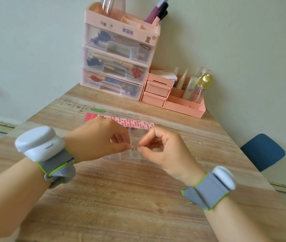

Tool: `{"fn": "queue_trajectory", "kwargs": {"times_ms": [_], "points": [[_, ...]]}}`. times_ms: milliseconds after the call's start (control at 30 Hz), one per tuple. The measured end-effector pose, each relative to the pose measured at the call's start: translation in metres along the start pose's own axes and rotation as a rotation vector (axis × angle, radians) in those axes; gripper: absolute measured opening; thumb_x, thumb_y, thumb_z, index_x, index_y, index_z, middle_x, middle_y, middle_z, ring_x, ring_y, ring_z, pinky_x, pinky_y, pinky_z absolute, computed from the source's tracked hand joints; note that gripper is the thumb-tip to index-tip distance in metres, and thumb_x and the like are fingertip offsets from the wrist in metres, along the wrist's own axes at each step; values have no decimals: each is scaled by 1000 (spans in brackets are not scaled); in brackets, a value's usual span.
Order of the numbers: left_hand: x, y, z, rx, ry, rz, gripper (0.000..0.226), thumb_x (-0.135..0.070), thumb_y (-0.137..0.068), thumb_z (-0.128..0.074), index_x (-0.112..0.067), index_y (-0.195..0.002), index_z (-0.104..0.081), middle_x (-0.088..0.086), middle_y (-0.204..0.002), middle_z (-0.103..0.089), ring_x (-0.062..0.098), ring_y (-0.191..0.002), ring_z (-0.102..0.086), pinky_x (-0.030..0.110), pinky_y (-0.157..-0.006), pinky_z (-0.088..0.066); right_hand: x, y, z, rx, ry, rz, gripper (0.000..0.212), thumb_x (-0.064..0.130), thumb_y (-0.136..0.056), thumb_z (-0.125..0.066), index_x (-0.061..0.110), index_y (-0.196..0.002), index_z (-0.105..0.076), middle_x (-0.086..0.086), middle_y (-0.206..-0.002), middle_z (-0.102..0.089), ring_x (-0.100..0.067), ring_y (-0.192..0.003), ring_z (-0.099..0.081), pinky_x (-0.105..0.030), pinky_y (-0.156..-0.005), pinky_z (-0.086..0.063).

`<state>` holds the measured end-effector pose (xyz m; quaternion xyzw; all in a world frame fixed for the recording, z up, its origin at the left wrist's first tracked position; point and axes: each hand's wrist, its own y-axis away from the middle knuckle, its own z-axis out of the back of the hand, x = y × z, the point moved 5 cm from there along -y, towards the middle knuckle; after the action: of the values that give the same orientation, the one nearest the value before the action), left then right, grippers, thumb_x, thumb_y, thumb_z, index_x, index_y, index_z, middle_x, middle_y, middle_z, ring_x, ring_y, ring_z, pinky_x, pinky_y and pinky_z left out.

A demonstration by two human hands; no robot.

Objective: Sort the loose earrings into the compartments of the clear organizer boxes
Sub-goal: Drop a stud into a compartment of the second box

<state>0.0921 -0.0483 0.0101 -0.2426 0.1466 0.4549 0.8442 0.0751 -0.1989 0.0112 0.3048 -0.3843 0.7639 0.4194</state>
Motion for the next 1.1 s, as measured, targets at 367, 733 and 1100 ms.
{"fn": "queue_trajectory", "kwargs": {"times_ms": [367,733,1100], "points": [[7,0,-2,-120,89,63,8,-28,-77,-64,-26,-82,-69,-11,-75,-69,-2,-72,-63,29,-75,-54,12,4,-25,-55,546,262,8,10,-76,-68,16,-76,-64,18,-70,-55,-10,-70,-55,-35,-64,-50],[8,0,-2,-105,120,70,4,-35,-78,-65,-31,-77,-66,-13,-74,-68,-4,-72,-61,16,-70,-51,6,1,-10,-49,479,91,22,29,-73,-77,21,-90,-65,14,-79,-57,-4,-73,-52,-12,-66,-40],[6,-2,-1,-70,163,35,12,-24,-84,-60,-29,-75,-66,-31,-69,-63,-11,-71,-60,3,-65,-43,18,7,-29,37,814,352,11,20,-77,-70,10,-75,-66,-2,-76,-60,-24,-75,-57,-34,-57,-49]]}}
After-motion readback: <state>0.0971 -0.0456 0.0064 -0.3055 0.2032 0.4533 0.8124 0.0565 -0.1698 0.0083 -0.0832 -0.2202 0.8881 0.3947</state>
